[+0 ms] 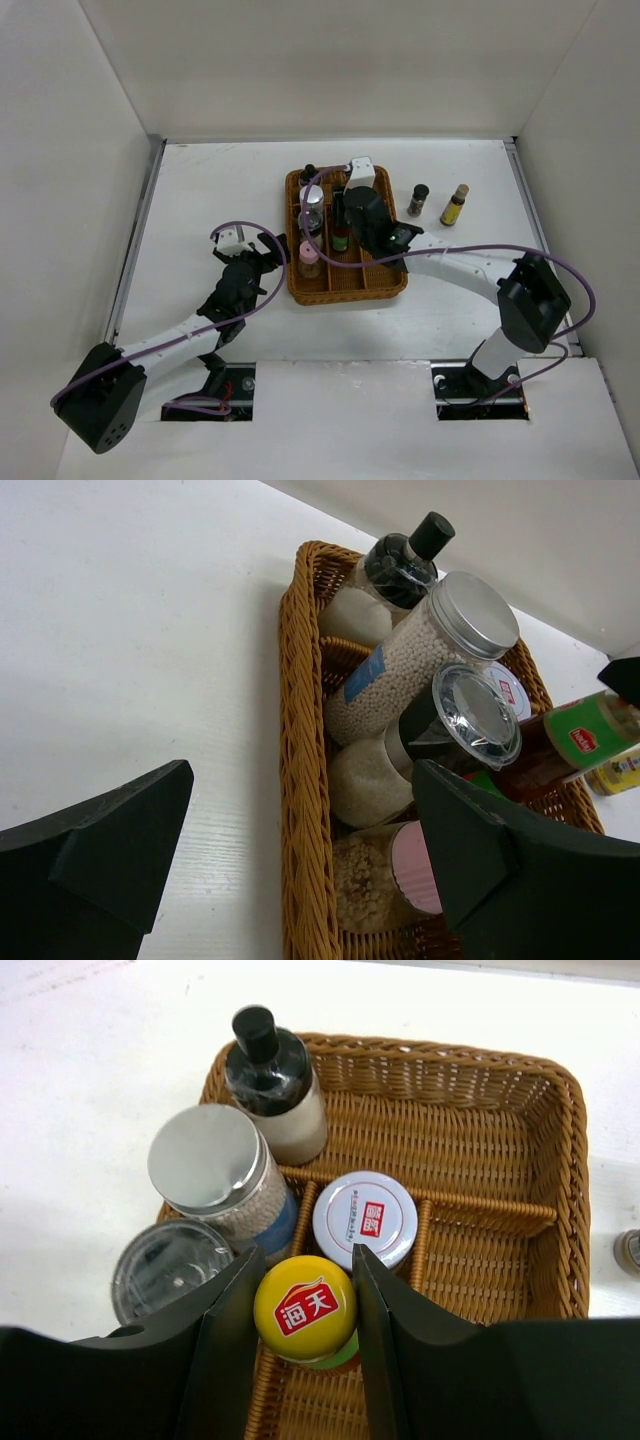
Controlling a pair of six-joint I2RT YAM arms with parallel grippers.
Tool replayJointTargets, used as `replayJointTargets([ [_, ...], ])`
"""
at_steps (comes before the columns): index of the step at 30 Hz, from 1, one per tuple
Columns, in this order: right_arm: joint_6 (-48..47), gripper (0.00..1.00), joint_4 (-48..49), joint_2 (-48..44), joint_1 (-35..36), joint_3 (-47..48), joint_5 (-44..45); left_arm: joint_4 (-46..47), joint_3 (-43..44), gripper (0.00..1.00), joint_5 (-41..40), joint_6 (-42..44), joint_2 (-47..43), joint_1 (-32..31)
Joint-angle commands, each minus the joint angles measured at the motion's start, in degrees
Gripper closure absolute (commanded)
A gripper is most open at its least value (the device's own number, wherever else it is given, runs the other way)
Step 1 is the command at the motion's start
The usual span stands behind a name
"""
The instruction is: Organize the condiment bottles
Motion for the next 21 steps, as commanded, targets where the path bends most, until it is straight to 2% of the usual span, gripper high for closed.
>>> replayJointTargets([
  [1, 0.6, 0.66, 8.6, -0.4, -0.1, -0.5, 0.2, 3.6, 0.4, 0.07, 0.3, -0.4, -0.2, 0.3],
  [5, 0.3, 0.55, 8.9, -1.2, -0.1, -1.2, 0.2, 3.7, 0.4, 0.07, 0.3, -0.4, 0.1, 0.2],
  [6, -0.1, 0.49, 8.9, -1.5, -0.1, -1.2, 0.2, 3.8, 0.4, 0.07, 0.3, -0.4, 0.1, 0.1],
  [9, -0.2, 0.4, 8.9, -2.6, -0.1, -1.4, 0.2, 3.8, 0.4, 0.07, 0.3, -0.4, 0.0, 0.1],
  [11, -0.4, 0.3, 8.4, -3.9, -0.1, -1.5, 0.2, 3.8, 0.3, 0.07, 0.3, -0.4, -0.2, 0.2],
  [14, -1.1, 0.22, 7.7, -6.8, -0.1, -1.7, 0.2, 3.8, 0.2, 0.07, 0.3, -0.4, -0.4, 0.1],
  [18, -1.6, 0.15, 7.0, -13.1, -1.2, -3.4, -0.9, 3.8, 0.3, 0.07, 0.4, -0.4, -0.1, 0.1],
  [21, 0.2, 0.16, 8.1, -17.9, -6.1, -6.7, -2.4, 3.8, 0.3, 0.07, 0.4, -0.4, -0.1, 0.3],
])
